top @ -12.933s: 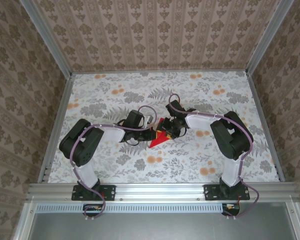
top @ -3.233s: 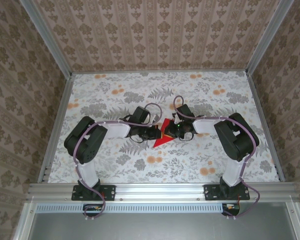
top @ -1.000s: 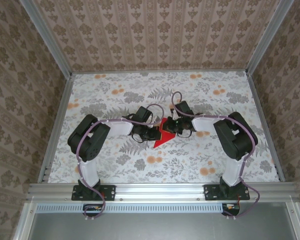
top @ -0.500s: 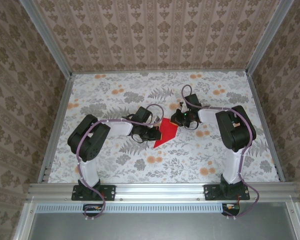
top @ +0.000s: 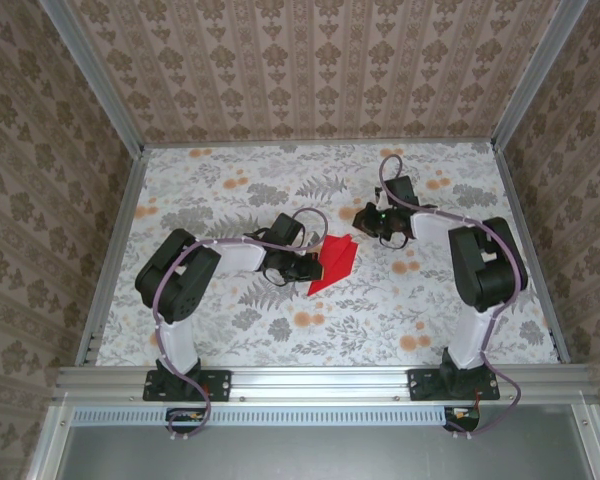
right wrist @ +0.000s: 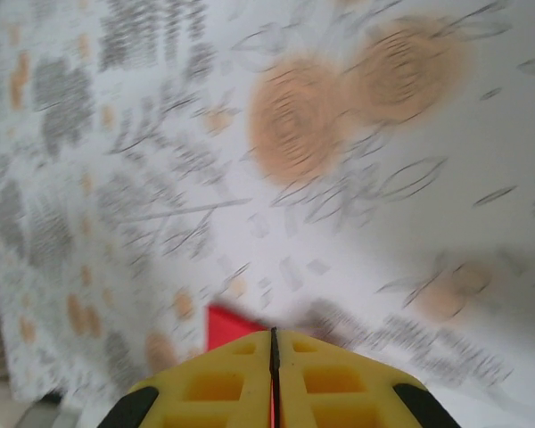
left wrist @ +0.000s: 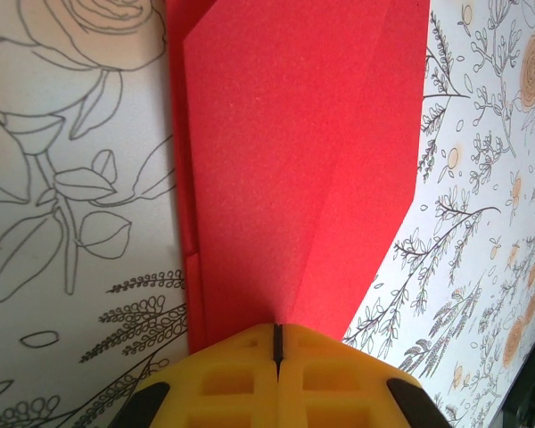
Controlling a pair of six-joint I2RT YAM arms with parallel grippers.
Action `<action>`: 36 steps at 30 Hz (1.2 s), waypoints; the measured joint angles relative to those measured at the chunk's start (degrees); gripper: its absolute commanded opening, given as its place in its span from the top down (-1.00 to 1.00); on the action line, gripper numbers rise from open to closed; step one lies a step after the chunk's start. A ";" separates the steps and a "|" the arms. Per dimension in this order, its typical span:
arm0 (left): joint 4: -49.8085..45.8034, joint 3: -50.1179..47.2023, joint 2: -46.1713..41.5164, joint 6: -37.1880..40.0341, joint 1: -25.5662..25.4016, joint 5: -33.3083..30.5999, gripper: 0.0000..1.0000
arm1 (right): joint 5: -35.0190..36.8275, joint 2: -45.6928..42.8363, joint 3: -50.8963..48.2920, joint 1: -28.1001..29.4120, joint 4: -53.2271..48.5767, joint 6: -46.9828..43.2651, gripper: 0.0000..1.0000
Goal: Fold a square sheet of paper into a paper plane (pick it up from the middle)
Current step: Fourth fold the wing at the center of the table.
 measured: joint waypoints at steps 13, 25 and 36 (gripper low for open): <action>0.15 0.00 -0.02 -0.02 0.00 -0.02 1.00 | -5.11 -0.94 -9.33 11.21 7.15 6.93 0.81; 1.01 -1.90 -2.99 -0.02 -0.09 -0.24 0.78 | -5.55 1.99 -10.38 11.21 8.37 8.33 0.82; 0.79 -2.73 -8.61 -1.25 -2.23 0.15 0.53 | -5.42 2.38 -9.73 11.21 7.54 8.35 0.82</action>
